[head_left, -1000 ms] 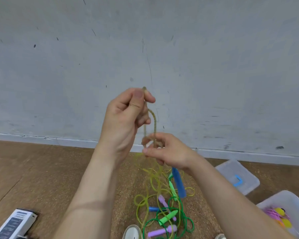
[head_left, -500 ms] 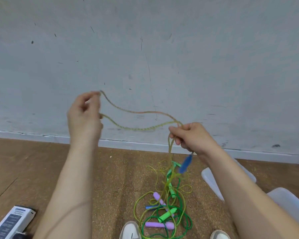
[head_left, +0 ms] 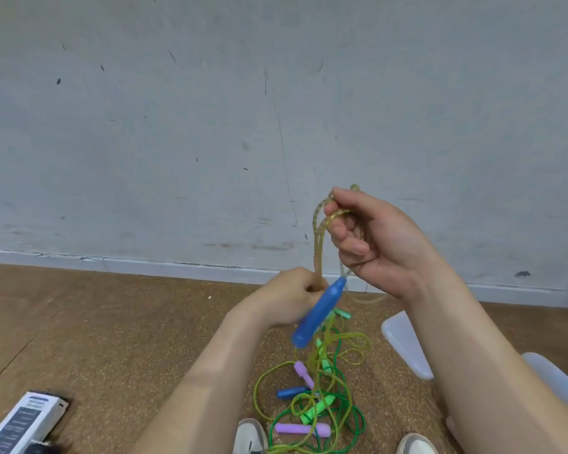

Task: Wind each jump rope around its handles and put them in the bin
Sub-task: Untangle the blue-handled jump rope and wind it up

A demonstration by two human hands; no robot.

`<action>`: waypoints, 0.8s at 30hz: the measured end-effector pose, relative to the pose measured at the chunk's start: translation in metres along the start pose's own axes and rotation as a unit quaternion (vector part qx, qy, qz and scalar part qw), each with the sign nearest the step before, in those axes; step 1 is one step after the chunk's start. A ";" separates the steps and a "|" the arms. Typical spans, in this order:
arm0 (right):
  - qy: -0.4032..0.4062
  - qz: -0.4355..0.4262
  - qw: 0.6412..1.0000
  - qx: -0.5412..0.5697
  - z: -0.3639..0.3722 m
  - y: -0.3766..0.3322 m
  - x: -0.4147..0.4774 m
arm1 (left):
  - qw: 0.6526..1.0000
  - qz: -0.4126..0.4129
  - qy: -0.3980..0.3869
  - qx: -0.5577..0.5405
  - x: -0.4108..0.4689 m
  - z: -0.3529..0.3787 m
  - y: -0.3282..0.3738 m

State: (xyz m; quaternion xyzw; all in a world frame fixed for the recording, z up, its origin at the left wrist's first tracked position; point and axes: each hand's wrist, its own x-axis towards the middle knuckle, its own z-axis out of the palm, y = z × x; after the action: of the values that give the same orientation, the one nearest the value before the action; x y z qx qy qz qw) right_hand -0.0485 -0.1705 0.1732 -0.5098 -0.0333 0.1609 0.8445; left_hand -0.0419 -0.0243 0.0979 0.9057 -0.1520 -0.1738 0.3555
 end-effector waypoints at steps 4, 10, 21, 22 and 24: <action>0.013 -0.001 0.999 0.031 -0.016 -0.003 0.000 | 0.983 0.042 0.101 -0.148 0.003 -0.006 0.008; 0.059 0.074 0.951 -0.293 -0.050 0.010 0.000 | 0.861 0.110 0.231 -0.440 -0.009 -0.035 0.022; -0.106 0.106 0.918 -0.366 -0.034 0.044 -0.002 | 0.786 0.131 0.244 -0.553 -0.018 -0.042 0.031; -0.092 0.095 0.930 -0.343 -0.033 0.045 -0.001 | 0.785 0.129 0.243 -0.555 -0.019 -0.043 0.029; -0.077 0.082 0.949 -0.296 -0.031 0.047 0.000 | 0.786 0.120 0.240 -0.557 -0.020 -0.044 0.026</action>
State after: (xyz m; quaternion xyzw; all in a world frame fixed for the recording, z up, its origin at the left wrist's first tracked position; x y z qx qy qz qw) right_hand -0.0525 -0.1766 0.1174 -0.7237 -0.1021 0.2511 0.6346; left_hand -0.0447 -0.0085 0.1507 0.5368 -0.0463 0.0384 0.8416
